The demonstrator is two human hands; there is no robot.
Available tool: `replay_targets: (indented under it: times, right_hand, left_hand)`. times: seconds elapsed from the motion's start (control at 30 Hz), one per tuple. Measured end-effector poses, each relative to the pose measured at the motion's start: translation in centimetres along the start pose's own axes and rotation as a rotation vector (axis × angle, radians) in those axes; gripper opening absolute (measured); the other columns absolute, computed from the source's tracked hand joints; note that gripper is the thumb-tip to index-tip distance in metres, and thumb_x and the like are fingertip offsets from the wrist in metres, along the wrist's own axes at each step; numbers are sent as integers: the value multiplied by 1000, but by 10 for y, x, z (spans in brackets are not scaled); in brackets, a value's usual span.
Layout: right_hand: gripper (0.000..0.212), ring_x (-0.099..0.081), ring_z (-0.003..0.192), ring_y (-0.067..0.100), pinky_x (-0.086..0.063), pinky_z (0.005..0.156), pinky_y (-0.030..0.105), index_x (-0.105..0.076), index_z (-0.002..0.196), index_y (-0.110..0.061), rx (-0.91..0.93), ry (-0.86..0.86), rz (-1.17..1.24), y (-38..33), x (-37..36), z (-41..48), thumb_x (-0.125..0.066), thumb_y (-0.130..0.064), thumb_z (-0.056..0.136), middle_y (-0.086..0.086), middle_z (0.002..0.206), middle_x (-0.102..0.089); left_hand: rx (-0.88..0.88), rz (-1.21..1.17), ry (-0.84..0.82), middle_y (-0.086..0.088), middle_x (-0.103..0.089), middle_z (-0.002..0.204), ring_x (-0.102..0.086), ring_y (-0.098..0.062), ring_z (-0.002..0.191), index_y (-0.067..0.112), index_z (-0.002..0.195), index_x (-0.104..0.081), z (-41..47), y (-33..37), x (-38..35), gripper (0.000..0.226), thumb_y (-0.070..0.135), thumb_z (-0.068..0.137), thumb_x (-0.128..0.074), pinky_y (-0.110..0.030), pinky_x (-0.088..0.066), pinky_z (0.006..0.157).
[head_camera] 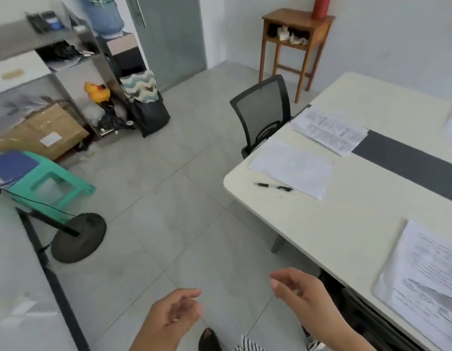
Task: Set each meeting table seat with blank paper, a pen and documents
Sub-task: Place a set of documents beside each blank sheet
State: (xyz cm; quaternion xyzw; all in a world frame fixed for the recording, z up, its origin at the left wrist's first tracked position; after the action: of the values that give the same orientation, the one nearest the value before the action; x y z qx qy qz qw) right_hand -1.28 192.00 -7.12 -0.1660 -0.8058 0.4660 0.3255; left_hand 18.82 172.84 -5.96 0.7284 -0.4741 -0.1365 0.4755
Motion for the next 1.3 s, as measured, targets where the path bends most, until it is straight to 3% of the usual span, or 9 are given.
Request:
replay_targets:
  times: [0.13, 0.27, 0.33, 0.53, 0.7, 0.9, 1.03, 1.17, 1.3]
  right_hand:
    - [11, -66, 79, 1, -51, 70, 19, -71, 97, -34, 48, 19, 18, -49, -37, 38, -68, -37, 87, -18, 85, -73]
    - [11, -66, 78, 3, -52, 70, 19, -71, 98, -32, 44, 84, 55, -75, -42, 65, -68, -33, 88, -13, 86, -74]
    - [10, -69, 80, 7, -52, 70, 22, -72, 96, -31, 25, 130, 73, -78, -37, 82, -69, -28, 87, -9, 85, -75]
    - [9, -68, 71, 6, -50, 65, 21, -74, 91, -27, -46, 220, 103, -82, -23, 159, -70, -20, 88, -3, 78, -75]
    - [9, -71, 76, 12, -52, 68, 23, -74, 89, -26, -33, 259, 119, -121, -11, 242, -69, -18, 88, -3, 79, -75]
    - [7, -68, 79, 10, -52, 68, 21, -71, 95, -32, 2, 259, 111, -177, 2, 327, -66, -32, 89, -14, 86, -73]
    - [7, -67, 82, 6, -51, 68, 19, -71, 95, -32, -37, 324, 111, -184, 13, 364, -66, -29, 90, -17, 85, -72]
    - [7, -67, 80, 6, -52, 69, 24, -72, 92, -31, -136, 463, 159, -174, 13, 410, -67, -26, 90, -17, 83, -73]
    - [9, -68, 75, 9, -54, 70, 29, -73, 89, -30, -208, 603, 221, -183, 6, 446, -69, -22, 88, -10, 76, -73]
  left_hand:
    - [18, -68, 84, -14, -74, 85, -68, -35, 85, 14, 94, -72, 33, 2, 77, 13, 14, 81, -71, -32, -51, 70]
    - [-23, -88, 41, -12, -75, 87, -72, -21, 79, 12, 97, -71, 74, 30, 106, 32, 27, 69, -68, -33, -53, 73]
    - [-38, -86, 9, -12, -75, 87, -72, -17, 77, 12, 98, -71, 101, 44, 108, 29, 27, 73, -68, -31, -53, 72]
    - [-76, -64, -77, -8, -75, 88, -72, -17, 80, 15, 100, -69, 198, 90, 110, 37, 30, 66, -64, -29, -54, 72]
    - [-105, -12, -131, -11, -75, 88, -71, -20, 82, 15, 100, -70, 271, 151, 133, 38, 31, 65, -66, -28, -53, 72]
    - [-136, 21, -130, -10, -74, 89, -72, -18, 80, 16, 100, -70, 356, 209, 161, 37, 31, 66, -65, -29, -54, 73]
    - [-109, 57, -210, -7, -75, 89, -72, -15, 80, 16, 100, -70, 403, 225, 157, 20, 24, 82, -69, -27, -54, 72]
    - [-88, 149, -345, -3, -75, 89, -72, -17, 82, 19, 100, -70, 483, 251, 165, 34, 30, 68, -66, -25, -53, 72]
    - [-133, 260, -455, -3, -75, 89, -71, -22, 85, 20, 100, -70, 562, 300, 178, 21, 25, 79, -70, -23, -53, 69]
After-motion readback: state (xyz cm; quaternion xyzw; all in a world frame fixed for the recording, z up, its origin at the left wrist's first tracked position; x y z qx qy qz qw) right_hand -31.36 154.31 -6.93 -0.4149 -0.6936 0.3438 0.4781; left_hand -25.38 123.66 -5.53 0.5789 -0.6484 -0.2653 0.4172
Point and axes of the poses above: each hand's wrist, its own z-axis towards the middle knuckle, its own x-axis out of the back of the hand, y = z × x, the point moved 9 cm from there along z, towards the middle knuckle
